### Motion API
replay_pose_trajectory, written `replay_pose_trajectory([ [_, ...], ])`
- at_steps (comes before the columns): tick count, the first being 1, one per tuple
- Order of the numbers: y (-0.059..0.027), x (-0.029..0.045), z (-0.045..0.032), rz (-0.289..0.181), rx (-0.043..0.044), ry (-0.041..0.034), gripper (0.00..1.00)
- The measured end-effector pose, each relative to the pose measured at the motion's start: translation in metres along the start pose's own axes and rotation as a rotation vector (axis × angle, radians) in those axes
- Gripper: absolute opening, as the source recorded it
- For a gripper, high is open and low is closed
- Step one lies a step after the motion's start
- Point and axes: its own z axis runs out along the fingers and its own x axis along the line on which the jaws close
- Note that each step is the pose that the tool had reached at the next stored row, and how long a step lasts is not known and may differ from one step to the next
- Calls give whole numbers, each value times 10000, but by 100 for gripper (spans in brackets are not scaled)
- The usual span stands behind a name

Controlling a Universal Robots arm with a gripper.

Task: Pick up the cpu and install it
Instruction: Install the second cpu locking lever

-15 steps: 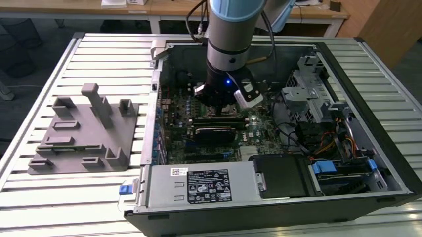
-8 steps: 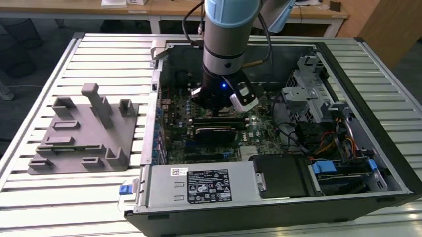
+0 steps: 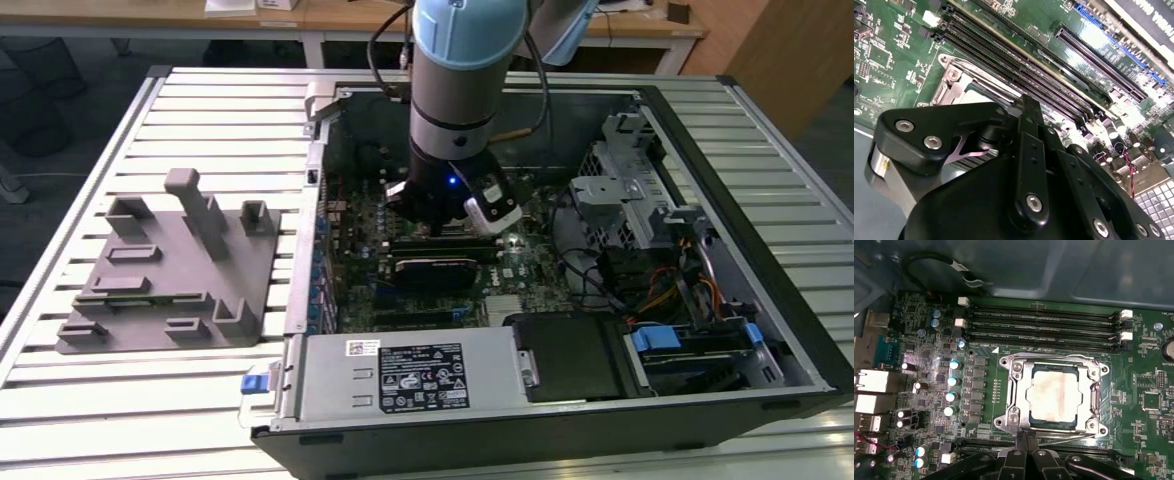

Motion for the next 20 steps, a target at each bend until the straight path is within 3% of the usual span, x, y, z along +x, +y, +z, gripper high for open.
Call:
replay_pose_trajectory([
  [4,-52,20,-7,-3,-300,-20,11],
  [11,-162,54,-5,-6,-610,-41,11],
  [15,-173,61,18,-7,-867,-59,11],
  [20,-179,76,60,-9,-1086,-73,11],
])
